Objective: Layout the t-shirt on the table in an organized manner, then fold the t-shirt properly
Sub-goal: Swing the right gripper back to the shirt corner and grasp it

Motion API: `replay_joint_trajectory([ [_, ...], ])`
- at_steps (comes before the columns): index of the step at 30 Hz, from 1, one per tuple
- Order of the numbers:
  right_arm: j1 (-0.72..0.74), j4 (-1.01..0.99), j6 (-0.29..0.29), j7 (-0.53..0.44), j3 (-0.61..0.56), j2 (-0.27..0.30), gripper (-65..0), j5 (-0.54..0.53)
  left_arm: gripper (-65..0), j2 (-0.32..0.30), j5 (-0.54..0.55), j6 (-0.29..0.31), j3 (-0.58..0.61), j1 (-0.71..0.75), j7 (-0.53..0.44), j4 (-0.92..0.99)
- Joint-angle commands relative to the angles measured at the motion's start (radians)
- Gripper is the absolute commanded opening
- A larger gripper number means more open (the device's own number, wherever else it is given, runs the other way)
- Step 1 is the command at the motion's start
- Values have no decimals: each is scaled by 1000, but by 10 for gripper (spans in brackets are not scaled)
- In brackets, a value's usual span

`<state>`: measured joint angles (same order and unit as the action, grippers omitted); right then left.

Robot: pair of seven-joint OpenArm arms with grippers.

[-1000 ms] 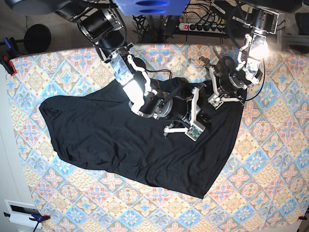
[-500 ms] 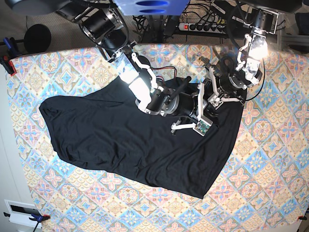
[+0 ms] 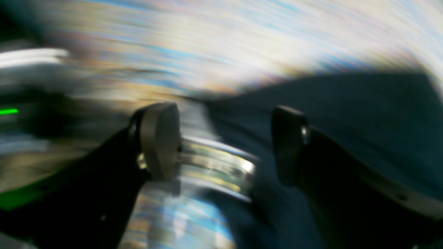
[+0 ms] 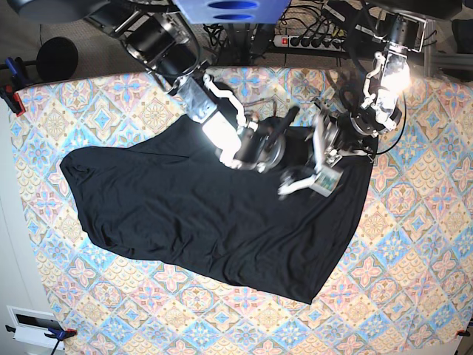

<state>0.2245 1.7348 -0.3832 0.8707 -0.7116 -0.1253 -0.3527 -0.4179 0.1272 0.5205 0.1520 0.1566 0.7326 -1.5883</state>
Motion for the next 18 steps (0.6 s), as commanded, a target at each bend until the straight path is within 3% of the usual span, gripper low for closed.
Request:
replay_joint_trajectory([
  [1,17,40,16,-28,40,-18,-251,11,-650,9,-60,5,21,27,118,36],
  [4,16,124,16,-28,217,-12,-251,-9,-650,9,-60,5,21,27,118,36],
  [6,16,155,16,-28,335,-10,-251,-79,-650,9,-60,5,21,27,117,36],
  [9,-12,159,16,-28,590,59,-251,-228,-650,9,-59,5,21,27,117,36],
  [13,-76,156,16,-20,897,102,-251,-432,-650,27,-59,5,21,27,117,36],
  [18,-142,155,17,-18,1142,163,-251,-553,-650,37,-59,5,22,27,117,36],
])
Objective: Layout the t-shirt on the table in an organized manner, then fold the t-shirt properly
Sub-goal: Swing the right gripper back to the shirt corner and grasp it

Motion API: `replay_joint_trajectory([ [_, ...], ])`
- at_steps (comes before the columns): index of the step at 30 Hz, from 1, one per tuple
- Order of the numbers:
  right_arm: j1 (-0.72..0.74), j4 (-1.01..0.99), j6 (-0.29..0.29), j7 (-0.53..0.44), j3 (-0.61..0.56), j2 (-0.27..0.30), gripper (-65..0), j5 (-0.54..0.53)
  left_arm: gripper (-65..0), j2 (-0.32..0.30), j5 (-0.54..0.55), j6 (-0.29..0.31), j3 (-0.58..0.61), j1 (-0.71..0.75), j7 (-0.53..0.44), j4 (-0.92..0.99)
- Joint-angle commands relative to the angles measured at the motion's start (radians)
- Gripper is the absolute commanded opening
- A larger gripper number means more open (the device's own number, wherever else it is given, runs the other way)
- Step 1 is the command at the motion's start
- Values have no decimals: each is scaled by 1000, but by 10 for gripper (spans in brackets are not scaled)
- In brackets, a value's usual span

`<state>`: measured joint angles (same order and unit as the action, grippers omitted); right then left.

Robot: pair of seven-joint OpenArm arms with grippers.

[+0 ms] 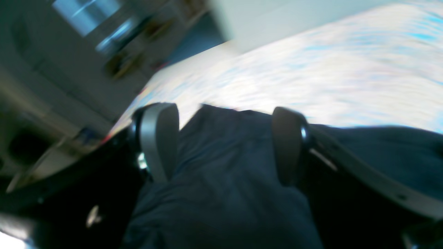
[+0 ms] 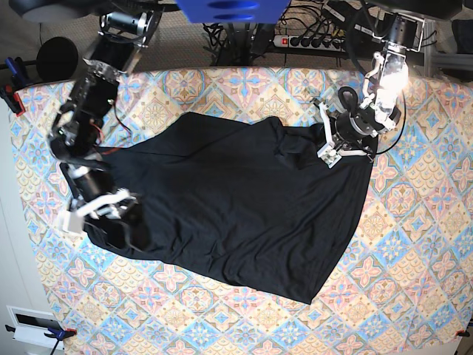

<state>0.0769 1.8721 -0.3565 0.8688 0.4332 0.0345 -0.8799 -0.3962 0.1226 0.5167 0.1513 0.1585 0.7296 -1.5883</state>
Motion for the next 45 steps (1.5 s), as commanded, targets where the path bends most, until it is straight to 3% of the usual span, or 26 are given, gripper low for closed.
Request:
replay_joint_trajectory([
  [1,-18,17,-9,-16,54,3,-251,-31,-650,15,-54,9,23,25,120,36],
  [4,-75,16,-8,-13,212,2,-251,-29,-650,15,-54,9,21,25,120,36],
  [8,-153,16,90,42,379,3,-251,-31,-650,15,-54,9,21,25,120,36],
  [10,-185,4,98,74,415,2,-251,-32,-650,15,-54,9,21,25,120,36],
  [18,-240,-171,98,203,416,0,-251,-32,-650,15,-54,9,21,26,120,36],
  [24,-253,-197,104,201,416,0,-251,-22,-632,15,-54,9,21,31,120,36],
  [29,-246,-219,215,200,415,0,-251,38,-584,15,-54,9,21,33,120,36],
  [35,-196,-292,227,197,364,0,-251,38,-550,15,-53,9,21,31,120,36],
  [45,-147,-398,227,192,356,0,-251,40,-549,15,-51,9,21,33,120,36],
])
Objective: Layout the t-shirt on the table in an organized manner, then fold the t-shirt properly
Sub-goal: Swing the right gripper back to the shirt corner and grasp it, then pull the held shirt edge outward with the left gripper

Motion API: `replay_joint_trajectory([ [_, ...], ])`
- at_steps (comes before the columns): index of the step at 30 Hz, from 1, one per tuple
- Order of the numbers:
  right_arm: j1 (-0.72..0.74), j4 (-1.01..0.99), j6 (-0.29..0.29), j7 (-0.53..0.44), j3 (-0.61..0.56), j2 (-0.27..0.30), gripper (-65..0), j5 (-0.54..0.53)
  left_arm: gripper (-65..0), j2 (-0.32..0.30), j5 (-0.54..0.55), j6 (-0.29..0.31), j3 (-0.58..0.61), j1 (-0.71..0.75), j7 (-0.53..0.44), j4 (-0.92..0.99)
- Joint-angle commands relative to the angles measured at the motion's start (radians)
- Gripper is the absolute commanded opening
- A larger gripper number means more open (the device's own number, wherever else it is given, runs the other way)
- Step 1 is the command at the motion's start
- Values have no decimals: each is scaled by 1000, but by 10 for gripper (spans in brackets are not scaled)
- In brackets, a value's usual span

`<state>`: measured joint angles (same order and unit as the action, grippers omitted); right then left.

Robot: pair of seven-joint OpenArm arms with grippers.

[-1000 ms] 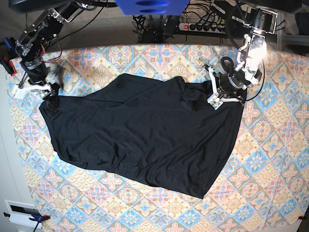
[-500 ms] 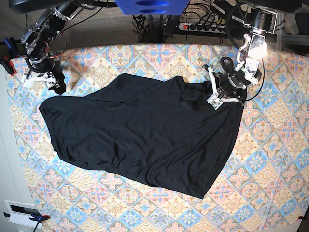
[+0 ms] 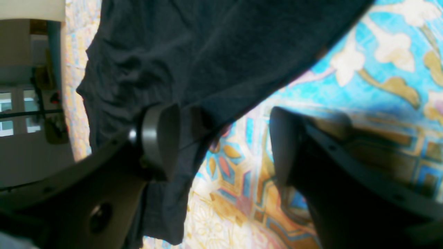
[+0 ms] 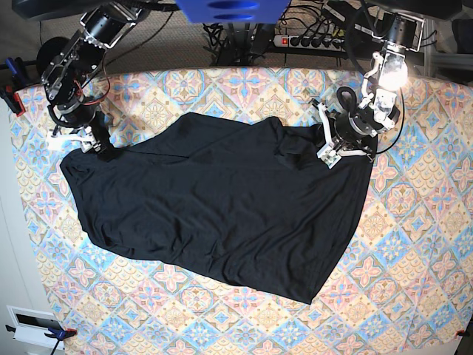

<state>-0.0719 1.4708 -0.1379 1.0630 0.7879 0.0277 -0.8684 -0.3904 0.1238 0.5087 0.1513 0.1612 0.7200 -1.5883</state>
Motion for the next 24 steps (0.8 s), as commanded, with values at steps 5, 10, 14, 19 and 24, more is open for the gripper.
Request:
replay_joint_trajectory([
  [5,1,-32,8,-66,0,11,-251,28,-549,9,-52,17,21,30,129,36],
  [10,1,-57,8,-66,-45,11,-251,28,-549,9,-52,17,21,28,129,36],
  [14,1,-54,8,-69,-98,11,-251,28,-550,9,-52,17,21,28,129,35],
  [19,1,-60,8,-77,-123,11,-251,28,-552,9,-52,17,21,28,129,35],
  [24,-3,-61,5,-120,-176,13,-372,28,-553,8,-46,17,20,25,126,30],
])
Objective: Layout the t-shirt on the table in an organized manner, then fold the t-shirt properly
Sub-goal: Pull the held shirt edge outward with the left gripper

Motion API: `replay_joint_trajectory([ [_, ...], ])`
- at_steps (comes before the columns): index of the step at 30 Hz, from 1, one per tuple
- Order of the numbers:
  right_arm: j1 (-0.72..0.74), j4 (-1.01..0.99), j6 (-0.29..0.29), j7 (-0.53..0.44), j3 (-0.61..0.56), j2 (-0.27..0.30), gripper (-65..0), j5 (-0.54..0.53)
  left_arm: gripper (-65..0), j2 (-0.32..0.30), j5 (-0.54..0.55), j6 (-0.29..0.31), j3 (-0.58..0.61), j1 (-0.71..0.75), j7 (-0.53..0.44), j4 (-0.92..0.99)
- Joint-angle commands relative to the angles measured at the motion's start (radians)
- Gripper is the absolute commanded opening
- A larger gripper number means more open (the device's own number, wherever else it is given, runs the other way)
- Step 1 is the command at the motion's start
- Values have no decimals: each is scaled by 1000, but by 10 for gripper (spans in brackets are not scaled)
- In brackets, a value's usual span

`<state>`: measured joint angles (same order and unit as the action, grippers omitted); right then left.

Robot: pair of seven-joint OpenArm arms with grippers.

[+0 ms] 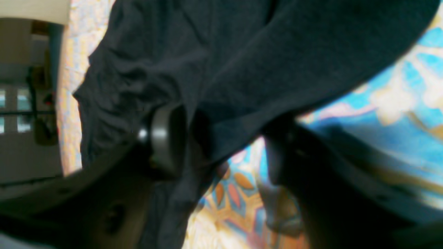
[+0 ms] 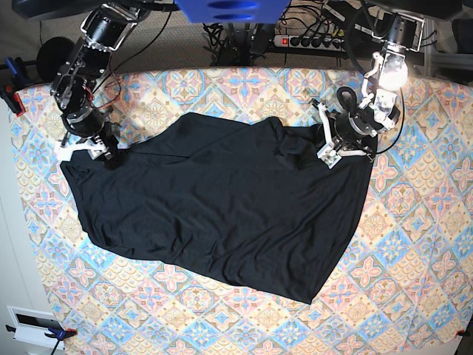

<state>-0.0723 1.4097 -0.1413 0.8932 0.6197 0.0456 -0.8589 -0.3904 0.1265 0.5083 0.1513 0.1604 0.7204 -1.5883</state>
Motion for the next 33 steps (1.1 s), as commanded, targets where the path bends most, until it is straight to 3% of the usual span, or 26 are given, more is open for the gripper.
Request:
replay_joint_trajectory([
  [1,-4,0,7,42,-17,-5,-422,19,-553,6,-47,17,20,24,126,30],
  [5,-4,-2,7,37,-24,-3,-583,19,-549,6,-46,17,20,24,127,15],
  [10,-4,-2,7,37,-25,-3,-576,19,-538,3,-47,17,9,31,166,-76],
  [12,-4,-2,7,37,-25,-3,-575,19,-512,12,-26,20,-61,32,210,-125],
  [15,-2,-2,7,37,-25,-3,-575,20,-466,31,83,25,-174,34,278,-191],
  [22,-2,-2,7,37,-25,-3,-574,20,-404,6,430,25,-411,35,434,-220],
  [28,-4,-2,7,36,-25,-3,-574,20,-404,0,753,25,-724,89,563,-40],
  [33,-5,-2,7,36,-31,-3,-575,20,-403,-54,889,26,-827,166,581,136],
])
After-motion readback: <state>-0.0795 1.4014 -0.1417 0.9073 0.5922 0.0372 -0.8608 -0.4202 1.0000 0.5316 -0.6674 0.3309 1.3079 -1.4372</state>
